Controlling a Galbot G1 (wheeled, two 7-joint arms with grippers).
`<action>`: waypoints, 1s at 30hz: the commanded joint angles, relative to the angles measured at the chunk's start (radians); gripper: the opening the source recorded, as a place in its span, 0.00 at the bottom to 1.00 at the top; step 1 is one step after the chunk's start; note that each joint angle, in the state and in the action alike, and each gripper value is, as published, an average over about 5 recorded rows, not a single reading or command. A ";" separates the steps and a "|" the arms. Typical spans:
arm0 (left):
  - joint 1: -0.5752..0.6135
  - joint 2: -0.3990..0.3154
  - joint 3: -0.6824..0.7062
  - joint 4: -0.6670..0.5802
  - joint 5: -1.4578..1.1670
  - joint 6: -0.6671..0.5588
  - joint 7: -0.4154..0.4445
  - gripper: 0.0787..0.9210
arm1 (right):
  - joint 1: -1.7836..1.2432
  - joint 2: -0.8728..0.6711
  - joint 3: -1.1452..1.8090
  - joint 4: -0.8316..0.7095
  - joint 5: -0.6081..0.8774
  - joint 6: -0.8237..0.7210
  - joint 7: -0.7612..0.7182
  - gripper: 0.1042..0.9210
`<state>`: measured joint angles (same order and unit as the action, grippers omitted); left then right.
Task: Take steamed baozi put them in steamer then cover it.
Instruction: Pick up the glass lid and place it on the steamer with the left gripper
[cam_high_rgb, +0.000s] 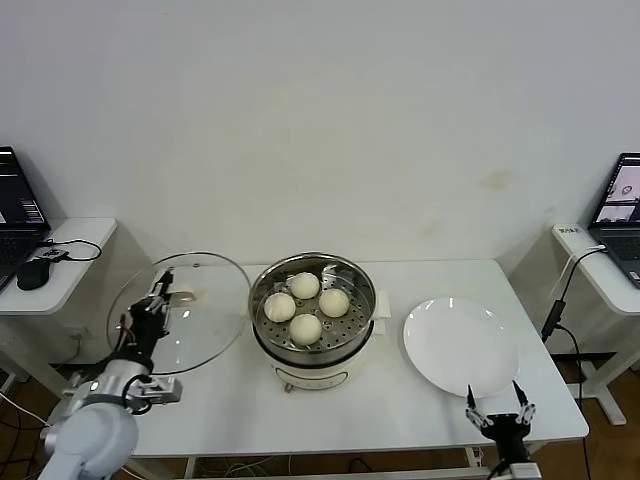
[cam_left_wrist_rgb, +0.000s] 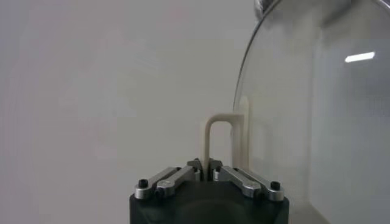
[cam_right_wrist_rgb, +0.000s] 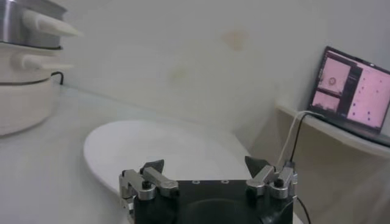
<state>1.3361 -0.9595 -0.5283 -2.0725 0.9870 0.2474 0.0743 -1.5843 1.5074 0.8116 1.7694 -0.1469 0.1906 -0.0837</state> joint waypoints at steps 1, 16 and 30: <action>-0.175 -0.033 0.287 -0.059 0.069 0.131 0.110 0.08 | 0.018 0.008 -0.047 -0.039 -0.083 0.005 0.011 0.88; -0.450 -0.319 0.500 0.194 0.368 0.190 0.220 0.08 | 0.038 0.029 -0.075 -0.094 -0.173 -0.002 0.045 0.88; -0.467 -0.478 0.491 0.324 0.494 0.179 0.231 0.08 | 0.028 0.019 -0.071 -0.106 -0.160 -0.001 0.042 0.88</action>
<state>0.9238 -1.3170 -0.0795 -1.8441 1.3735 0.4153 0.2859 -1.5575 1.5255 0.7458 1.6736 -0.2928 0.1892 -0.0450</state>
